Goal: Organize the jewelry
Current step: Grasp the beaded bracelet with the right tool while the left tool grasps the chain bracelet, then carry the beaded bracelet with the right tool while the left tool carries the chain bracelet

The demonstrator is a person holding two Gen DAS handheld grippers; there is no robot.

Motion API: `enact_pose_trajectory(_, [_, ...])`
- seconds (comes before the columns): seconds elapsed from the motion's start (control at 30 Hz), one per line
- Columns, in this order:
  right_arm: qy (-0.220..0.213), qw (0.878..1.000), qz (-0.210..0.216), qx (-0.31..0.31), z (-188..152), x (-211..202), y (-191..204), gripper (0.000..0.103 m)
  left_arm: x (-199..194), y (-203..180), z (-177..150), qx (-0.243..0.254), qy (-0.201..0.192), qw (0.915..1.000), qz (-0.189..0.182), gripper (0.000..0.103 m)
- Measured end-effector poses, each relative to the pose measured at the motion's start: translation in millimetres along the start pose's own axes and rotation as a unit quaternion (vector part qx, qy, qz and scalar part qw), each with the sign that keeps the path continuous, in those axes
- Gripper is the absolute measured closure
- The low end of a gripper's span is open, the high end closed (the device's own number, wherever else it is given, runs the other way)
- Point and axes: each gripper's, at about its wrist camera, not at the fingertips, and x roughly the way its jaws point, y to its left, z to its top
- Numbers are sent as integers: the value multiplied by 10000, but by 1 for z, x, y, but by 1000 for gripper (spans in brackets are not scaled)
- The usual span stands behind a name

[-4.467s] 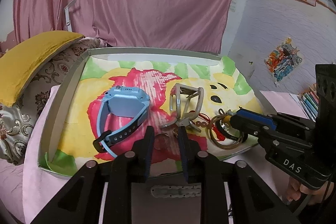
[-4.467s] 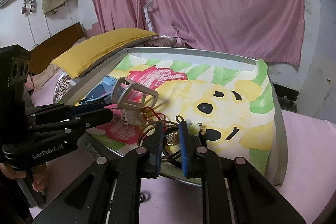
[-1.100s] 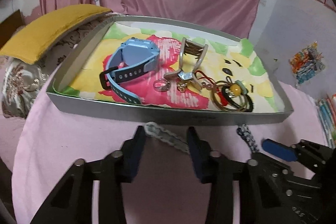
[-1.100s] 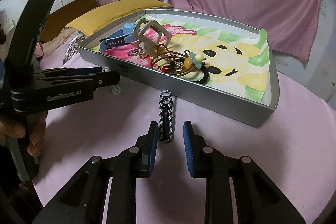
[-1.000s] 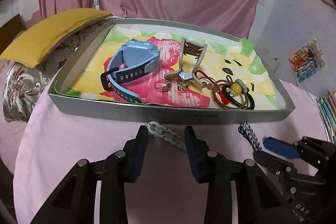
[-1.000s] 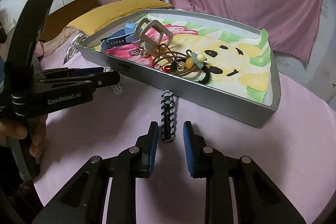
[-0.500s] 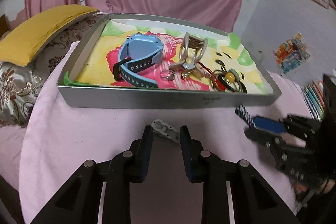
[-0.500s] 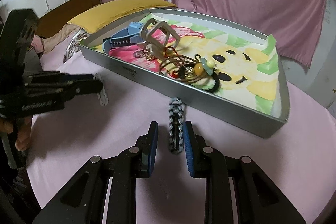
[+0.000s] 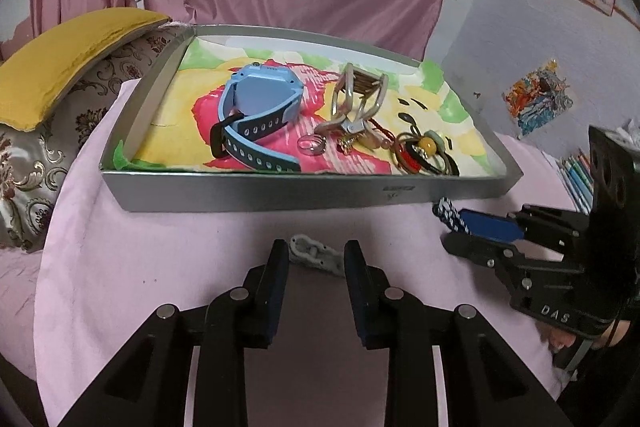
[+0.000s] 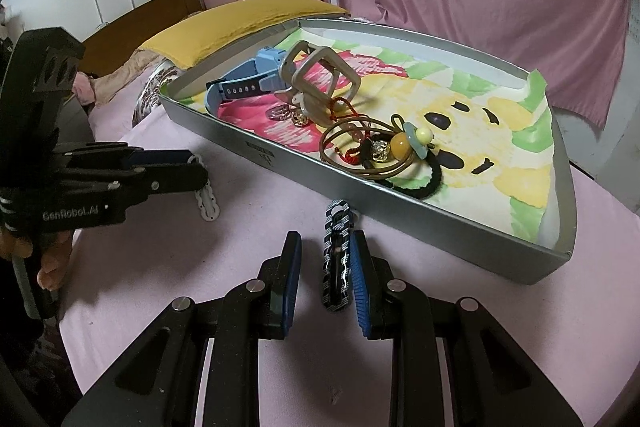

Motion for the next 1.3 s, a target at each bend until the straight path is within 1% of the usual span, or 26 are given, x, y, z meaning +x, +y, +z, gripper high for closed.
enact_pose_trajectory(0.1, [-5,10000,10,30,1,0,-1,81,2,3,3,-159,-37,9999,12,76])
enact_pose_trajectory(0.2, [0,10000,-8,5,1,0,1,82,4,5,5,-201,-79,9998,-27,76])
enact_pose_trajectory(0.23, [4,10000,-2,-19,1,0,2,86,4,5,5,-175,-79,9998,-25,77])
enact_pose_trajectory(0.27, [11,10000,16,-53,1,0,3,92,4,5,5,-157,-74,9998,-14,82])
enact_pose_trajectory(0.3, [22,9999,14,-102,1,0,5,92,3,6,4,-141,-63,9999,-45,84])
enact_pose_trajectory(0.47, [35,9996,-57,-291,0,-1,14,92,0,9,-1,-111,-50,9997,-225,86])
enact_pose_trajectory(0.7, [34,9996,-53,-257,-7,-9,13,92,-8,4,-11,-29,-8,9992,-401,89])
enact_pose_trajectory(0.73, [33,9997,-51,-251,-8,-10,13,92,-11,3,-13,-26,-27,9990,-444,89])
enact_pose_trajectory(0.77, [33,9997,-47,-255,-9,-11,13,92,-13,3,-15,-21,-50,9987,-501,93])
enact_pose_trajectory(0.8, [34,9996,-45,-261,-10,-11,13,92,-17,3,-18,-23,-108,9978,-649,95])
enact_pose_trajectory(0.83, [36,9996,-47,-277,-12,-12,14,92,-22,3,-21,-20,-145,9967,-800,96])
enact_pose_trajectory(0.9, [38,9994,-70,-340,-14,-13,16,92,-27,2,-26,34,-189,9957,-905,97])
enact_pose_trajectory(1.07, [36,9994,-59,-349,-20,-19,19,92,-30,-2,-38,157,-99,9951,-973,99])
enact_pose_trajectory(1.23, [38,9994,-53,-343,-25,-23,20,92,-28,-12,-51,356,52,9950,-933,99])
enact_pose_trajectory(1.3, [40,9994,-55,-340,-26,-23,21,92,-26,-17,-54,461,79,9952,-858,100])
